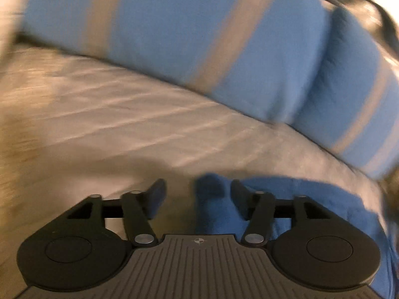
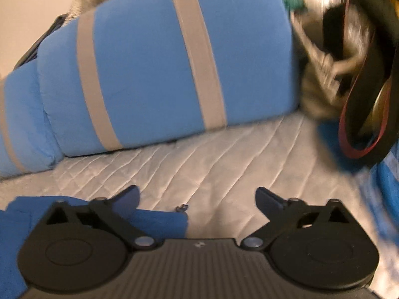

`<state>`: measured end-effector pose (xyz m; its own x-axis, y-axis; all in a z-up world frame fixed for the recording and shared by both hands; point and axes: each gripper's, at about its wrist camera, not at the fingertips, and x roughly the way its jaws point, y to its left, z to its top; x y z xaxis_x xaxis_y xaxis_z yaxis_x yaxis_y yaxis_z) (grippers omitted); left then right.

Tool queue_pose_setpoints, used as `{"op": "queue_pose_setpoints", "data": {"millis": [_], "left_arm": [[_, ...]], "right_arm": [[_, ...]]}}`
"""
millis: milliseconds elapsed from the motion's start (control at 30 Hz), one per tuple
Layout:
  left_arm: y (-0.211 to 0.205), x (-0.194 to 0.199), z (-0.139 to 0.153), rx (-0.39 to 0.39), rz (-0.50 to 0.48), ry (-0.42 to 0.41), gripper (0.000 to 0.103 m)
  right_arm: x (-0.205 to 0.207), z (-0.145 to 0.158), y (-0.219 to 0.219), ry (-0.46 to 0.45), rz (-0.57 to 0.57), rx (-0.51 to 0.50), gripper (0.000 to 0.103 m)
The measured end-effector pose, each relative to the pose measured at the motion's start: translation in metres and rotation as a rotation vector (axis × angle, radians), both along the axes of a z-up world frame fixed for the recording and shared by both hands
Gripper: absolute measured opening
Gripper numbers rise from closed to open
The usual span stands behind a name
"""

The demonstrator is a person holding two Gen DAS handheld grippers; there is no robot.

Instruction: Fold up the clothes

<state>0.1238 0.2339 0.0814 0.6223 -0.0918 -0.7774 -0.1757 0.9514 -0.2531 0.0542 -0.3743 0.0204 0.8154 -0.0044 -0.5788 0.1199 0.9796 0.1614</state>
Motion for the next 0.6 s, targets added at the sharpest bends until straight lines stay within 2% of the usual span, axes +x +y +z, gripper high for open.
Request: {"op": "queue_pose_setpoints", "data": {"millis": [133,200,267,333,433,600], "left_arm": [[-0.037,-0.049,0.042,0.074,-0.055,-0.121,0.07],[-0.057,-0.074,0.062,0.111,-0.089,-0.185,0.071],[-0.086,-0.096,0.065,0.129,-0.151,-0.251,0.071],[-0.112,-0.11,0.058,0.142,-0.195,-0.31,0.071],[-0.142,-0.111,0.035,0.177,-0.193,-0.268,0.071],[-0.147,-0.089,-0.028,0.163,-0.082,-0.165,0.071]], "right_arm": [[-0.03,0.033,0.033,-0.052,-0.008,-0.106,0.103],[-0.043,0.04,0.059,-0.061,0.026,-0.109,0.103],[-0.056,0.047,0.086,-0.069,0.063,-0.106,0.103],[-0.07,0.047,0.111,-0.109,0.106,-0.086,0.103],[-0.071,0.023,0.136,-0.108,0.128,-0.123,0.103],[-0.069,-0.018,0.176,-0.099,0.159,-0.193,0.103]]}}
